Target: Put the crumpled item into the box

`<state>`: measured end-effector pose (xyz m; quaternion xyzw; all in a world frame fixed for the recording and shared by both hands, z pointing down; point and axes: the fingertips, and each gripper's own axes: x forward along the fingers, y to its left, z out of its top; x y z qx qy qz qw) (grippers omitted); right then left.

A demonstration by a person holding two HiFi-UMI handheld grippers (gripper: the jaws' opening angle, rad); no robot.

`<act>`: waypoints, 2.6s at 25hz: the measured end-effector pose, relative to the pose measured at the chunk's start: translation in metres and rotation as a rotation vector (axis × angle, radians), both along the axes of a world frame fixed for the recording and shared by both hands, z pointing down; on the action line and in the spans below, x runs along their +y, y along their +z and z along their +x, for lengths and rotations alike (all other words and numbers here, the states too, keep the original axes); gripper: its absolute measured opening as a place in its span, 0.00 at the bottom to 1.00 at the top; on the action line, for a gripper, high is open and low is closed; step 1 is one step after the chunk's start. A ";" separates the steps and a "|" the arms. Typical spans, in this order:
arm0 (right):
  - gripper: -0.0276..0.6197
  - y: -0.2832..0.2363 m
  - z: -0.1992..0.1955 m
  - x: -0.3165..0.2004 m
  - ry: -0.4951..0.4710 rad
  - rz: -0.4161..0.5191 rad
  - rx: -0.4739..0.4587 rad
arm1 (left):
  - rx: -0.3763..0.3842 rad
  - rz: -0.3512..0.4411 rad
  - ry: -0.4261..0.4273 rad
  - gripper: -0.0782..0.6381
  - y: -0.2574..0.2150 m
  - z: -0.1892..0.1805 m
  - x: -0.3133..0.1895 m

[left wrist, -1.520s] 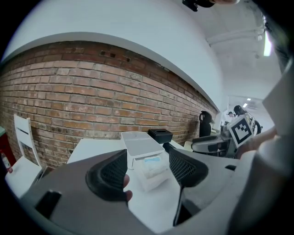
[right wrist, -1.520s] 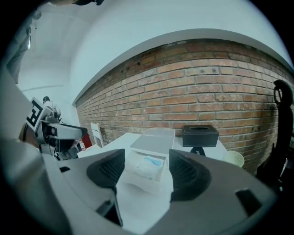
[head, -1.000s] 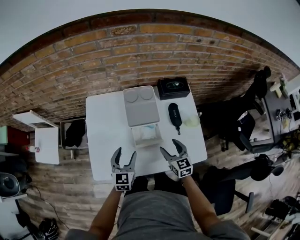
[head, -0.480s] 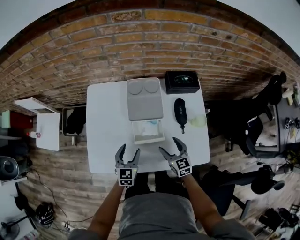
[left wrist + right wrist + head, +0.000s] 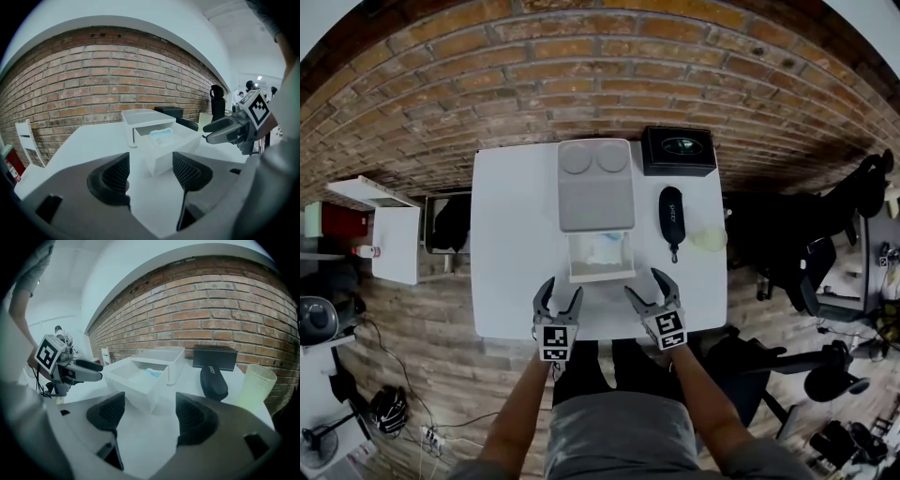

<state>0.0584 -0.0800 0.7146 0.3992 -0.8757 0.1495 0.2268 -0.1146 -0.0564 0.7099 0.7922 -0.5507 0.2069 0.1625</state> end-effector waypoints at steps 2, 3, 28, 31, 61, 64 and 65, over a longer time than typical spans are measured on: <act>0.57 0.004 0.003 0.001 0.000 -0.007 0.001 | -0.001 -0.024 -0.003 0.49 0.009 0.001 0.004; 0.57 0.006 0.003 0.000 0.004 -0.008 0.001 | -0.003 -0.032 -0.004 0.49 0.013 0.000 0.004; 0.53 0.014 -0.026 -0.010 0.030 -0.029 -0.010 | 0.012 -0.068 -0.020 0.49 0.021 -0.017 -0.010; 0.55 0.014 -0.025 -0.010 0.035 -0.032 -0.006 | 0.015 -0.068 -0.012 0.49 0.021 -0.016 -0.011; 0.56 0.011 -0.024 -0.045 0.054 -0.039 0.024 | 0.048 -0.084 -0.067 0.49 0.020 -0.015 -0.040; 0.56 0.011 -0.024 -0.049 0.063 -0.041 0.020 | 0.046 -0.085 -0.065 0.49 0.019 -0.015 -0.044; 0.56 0.011 -0.024 -0.049 0.066 -0.042 0.017 | 0.045 -0.086 -0.063 0.49 0.019 -0.015 -0.045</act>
